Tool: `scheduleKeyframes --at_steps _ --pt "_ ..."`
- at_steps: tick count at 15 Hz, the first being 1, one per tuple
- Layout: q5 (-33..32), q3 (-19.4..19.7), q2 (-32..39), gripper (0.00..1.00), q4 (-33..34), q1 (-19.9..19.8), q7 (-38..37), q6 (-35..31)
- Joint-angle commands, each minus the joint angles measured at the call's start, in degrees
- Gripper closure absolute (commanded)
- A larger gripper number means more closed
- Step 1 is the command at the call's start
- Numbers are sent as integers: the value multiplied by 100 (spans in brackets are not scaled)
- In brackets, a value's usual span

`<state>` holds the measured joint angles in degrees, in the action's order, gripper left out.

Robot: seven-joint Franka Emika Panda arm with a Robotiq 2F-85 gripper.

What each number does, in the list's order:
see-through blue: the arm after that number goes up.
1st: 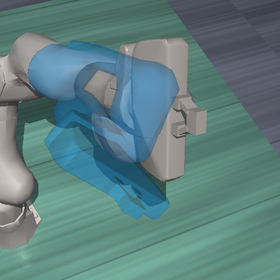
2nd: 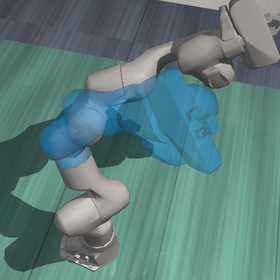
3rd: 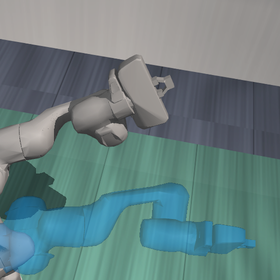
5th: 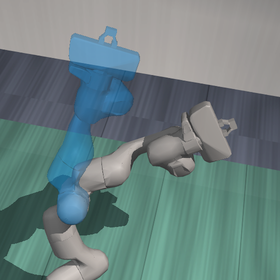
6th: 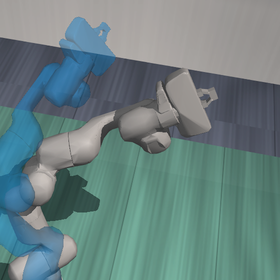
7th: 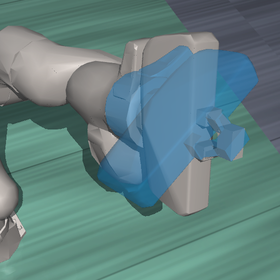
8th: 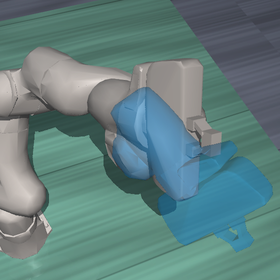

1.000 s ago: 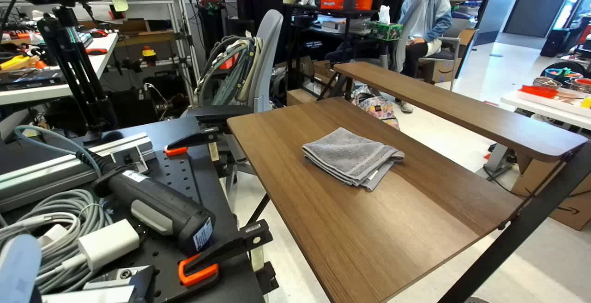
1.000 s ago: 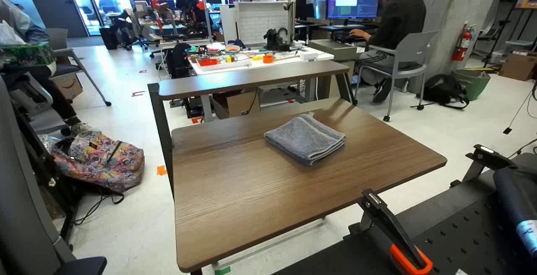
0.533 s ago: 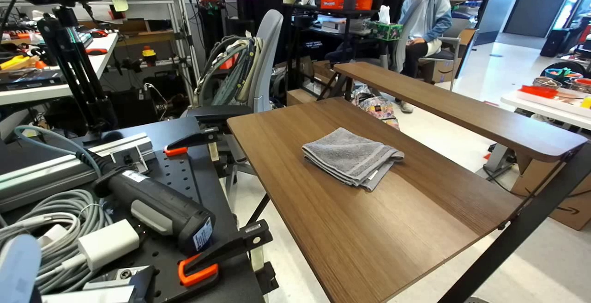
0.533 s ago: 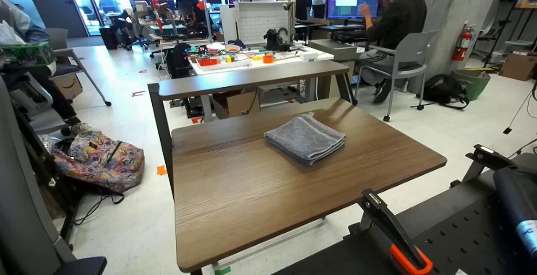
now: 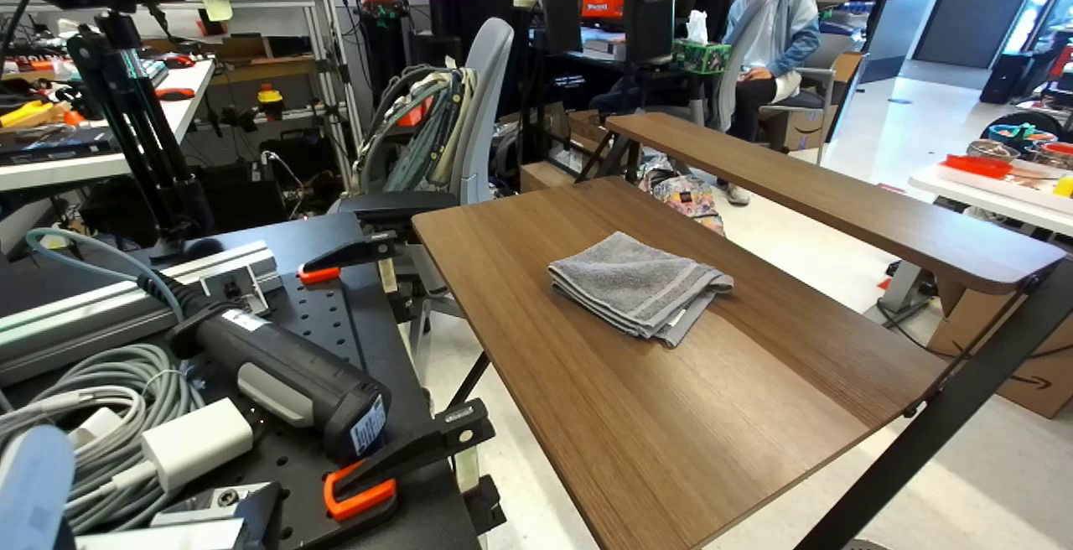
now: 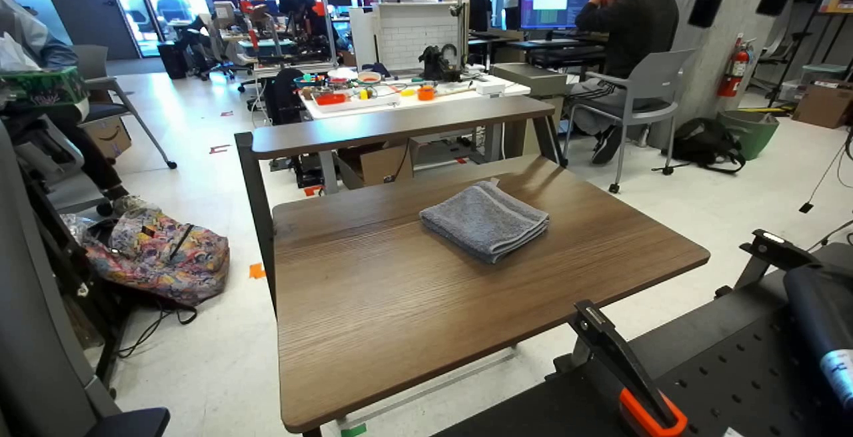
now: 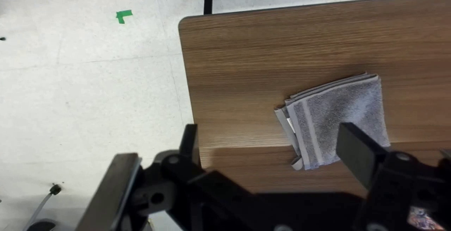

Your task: Slide the towel to the left

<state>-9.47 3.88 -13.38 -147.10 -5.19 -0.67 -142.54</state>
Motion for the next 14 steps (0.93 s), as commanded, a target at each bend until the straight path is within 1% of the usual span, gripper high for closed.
scheduleKeyframes --at_steps 1,3,6,10,14 --pt "289 -163 1039 0 438 146 -417 -738" --pt "200 -257 1641 0 690 206 -775 -1102" --pt "137 -284 2564 0 1233 401 -1334 -1413" --pt "204 -123 3619 0 2100 900 -2111 -1483" --pt "242 64 4392 0 2811 1441 -2724 -1561"
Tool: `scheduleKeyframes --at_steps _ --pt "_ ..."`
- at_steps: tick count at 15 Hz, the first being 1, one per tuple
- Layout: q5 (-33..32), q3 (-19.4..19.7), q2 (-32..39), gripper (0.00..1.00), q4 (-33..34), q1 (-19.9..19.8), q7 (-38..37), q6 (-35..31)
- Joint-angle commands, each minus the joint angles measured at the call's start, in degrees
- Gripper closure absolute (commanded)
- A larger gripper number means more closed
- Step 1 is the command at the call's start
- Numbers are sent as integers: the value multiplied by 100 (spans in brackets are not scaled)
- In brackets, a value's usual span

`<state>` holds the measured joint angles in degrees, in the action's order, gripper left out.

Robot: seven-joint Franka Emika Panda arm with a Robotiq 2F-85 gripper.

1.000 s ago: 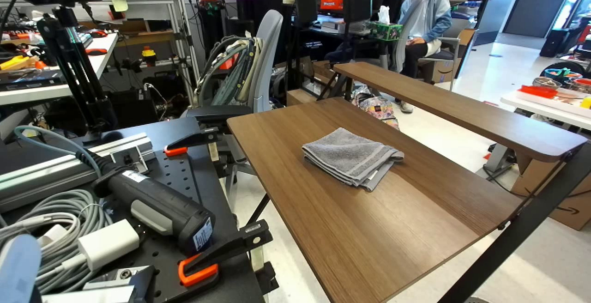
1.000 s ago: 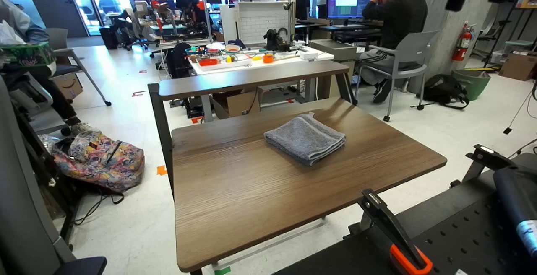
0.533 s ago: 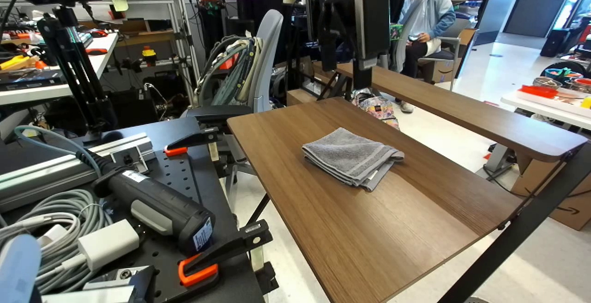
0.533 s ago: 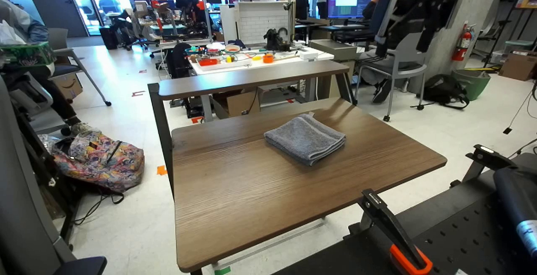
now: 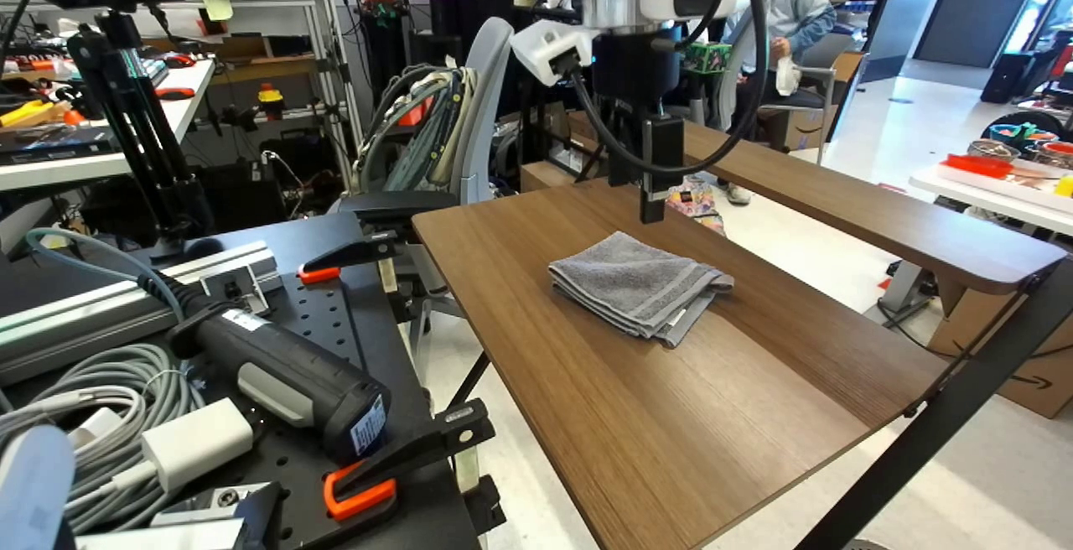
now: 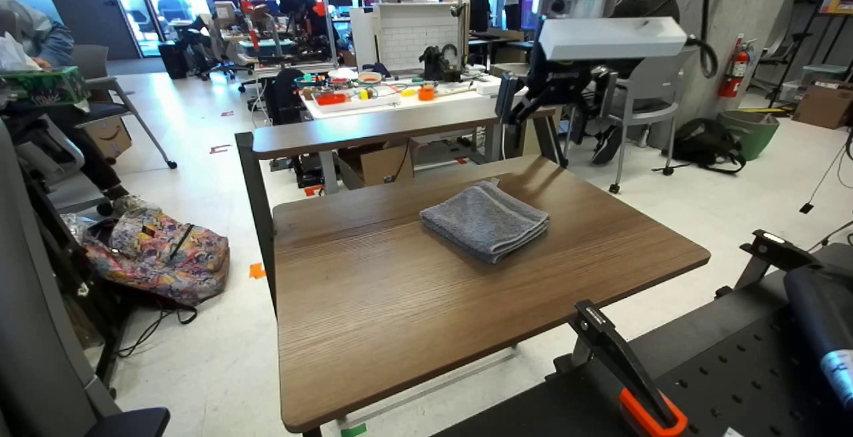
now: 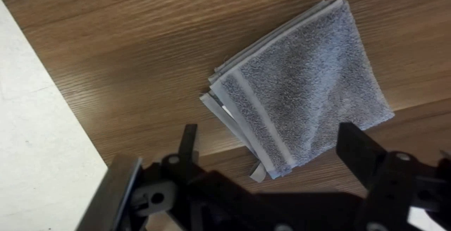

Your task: Slide the towel to the left

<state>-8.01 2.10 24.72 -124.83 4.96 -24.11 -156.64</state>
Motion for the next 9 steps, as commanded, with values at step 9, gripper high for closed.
scheduleKeyframes --at_steps 9 --pt "264 700 2146 0 2129 1212 -1312 -61"
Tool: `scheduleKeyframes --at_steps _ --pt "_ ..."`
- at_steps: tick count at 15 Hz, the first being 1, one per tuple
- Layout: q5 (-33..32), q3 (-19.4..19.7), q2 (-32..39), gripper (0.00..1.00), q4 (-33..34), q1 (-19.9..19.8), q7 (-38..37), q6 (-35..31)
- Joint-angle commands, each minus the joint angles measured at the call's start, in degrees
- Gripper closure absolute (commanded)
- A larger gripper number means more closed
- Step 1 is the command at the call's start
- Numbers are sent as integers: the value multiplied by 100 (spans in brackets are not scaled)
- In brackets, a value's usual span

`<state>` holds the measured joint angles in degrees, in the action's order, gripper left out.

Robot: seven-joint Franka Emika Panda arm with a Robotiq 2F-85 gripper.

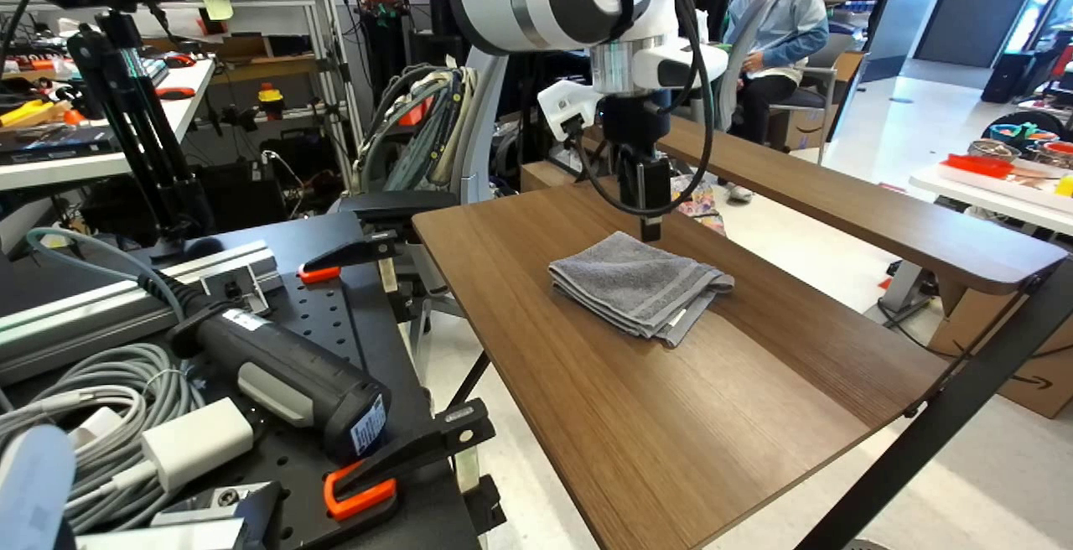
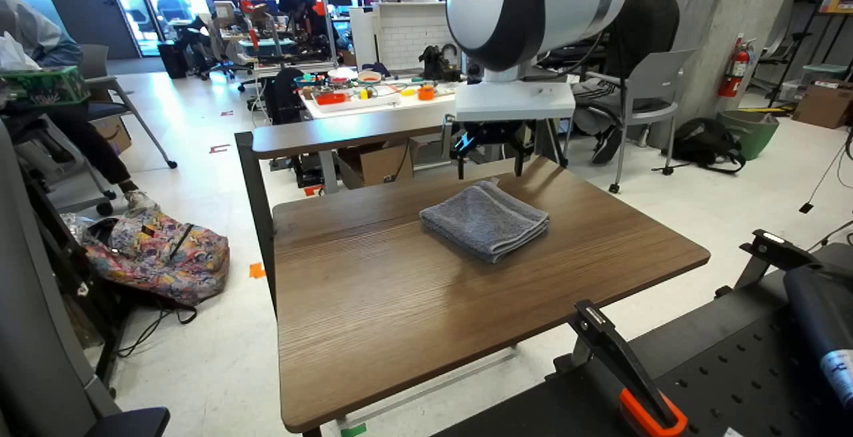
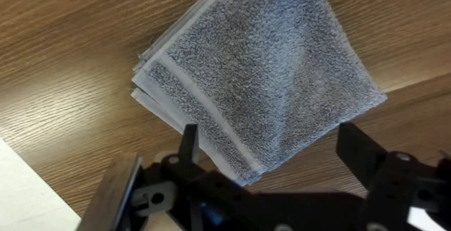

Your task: Slide the towel to the left

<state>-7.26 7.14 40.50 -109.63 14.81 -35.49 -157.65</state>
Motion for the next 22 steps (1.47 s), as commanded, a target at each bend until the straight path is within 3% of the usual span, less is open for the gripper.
scheduleKeyframes --at_steps 1,6,15,22 --pt "177 240 716 0 755 277 -228 91" --pt "322 221 1408 0 1489 235 -282 301" --pt "453 155 1901 0 2219 -48 -109 1099" --pt "555 86 2145 0 2716 -693 247 1618"
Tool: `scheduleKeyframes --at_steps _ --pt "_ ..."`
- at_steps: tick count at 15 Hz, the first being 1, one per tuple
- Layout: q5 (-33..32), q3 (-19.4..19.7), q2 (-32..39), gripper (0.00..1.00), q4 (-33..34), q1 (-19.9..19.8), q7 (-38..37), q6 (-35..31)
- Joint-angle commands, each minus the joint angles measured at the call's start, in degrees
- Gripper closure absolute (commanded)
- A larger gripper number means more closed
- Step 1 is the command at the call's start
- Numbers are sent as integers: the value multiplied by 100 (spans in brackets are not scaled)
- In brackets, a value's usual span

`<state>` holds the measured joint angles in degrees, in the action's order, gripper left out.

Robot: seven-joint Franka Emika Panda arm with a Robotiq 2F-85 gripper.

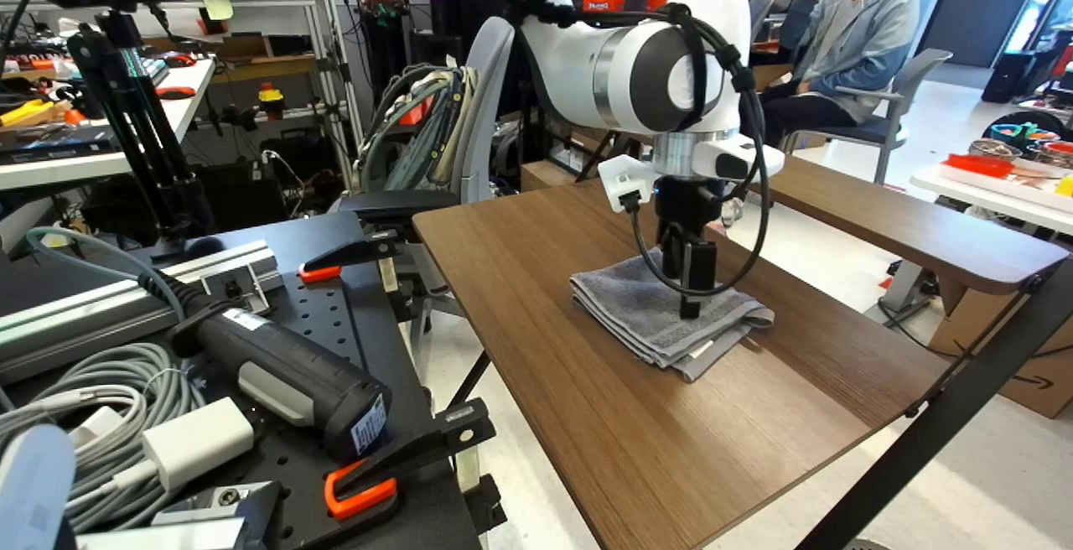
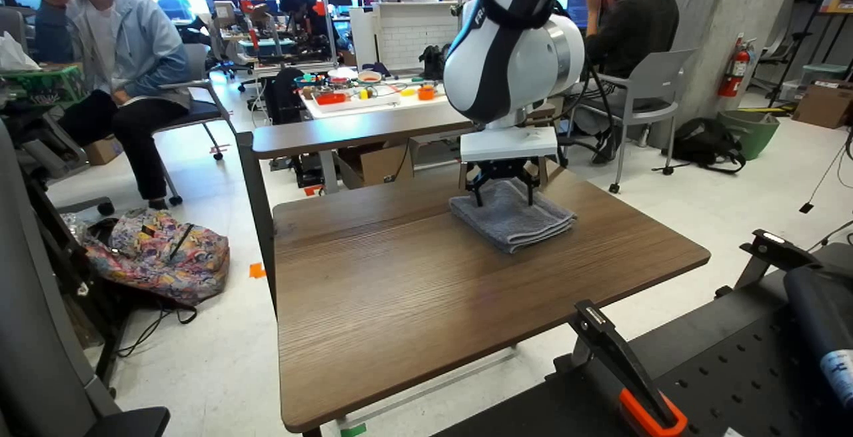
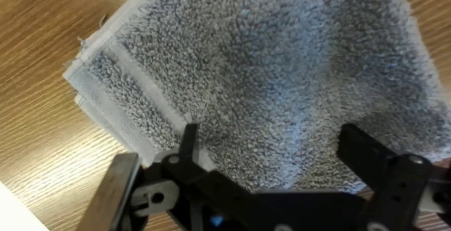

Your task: Slide the towel to the left

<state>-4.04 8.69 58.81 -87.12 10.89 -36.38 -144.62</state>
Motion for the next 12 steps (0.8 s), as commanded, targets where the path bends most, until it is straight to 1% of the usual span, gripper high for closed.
scheduleKeyframes --at_steps 1,5,9,12 --pt "260 -63 396 0 572 -391 380 368" --pt "437 -85 612 0 950 -740 610 584" --pt "797 -181 671 0 1378 -1139 822 1134" --pt "1042 -155 765 0 1732 -1405 795 1470"
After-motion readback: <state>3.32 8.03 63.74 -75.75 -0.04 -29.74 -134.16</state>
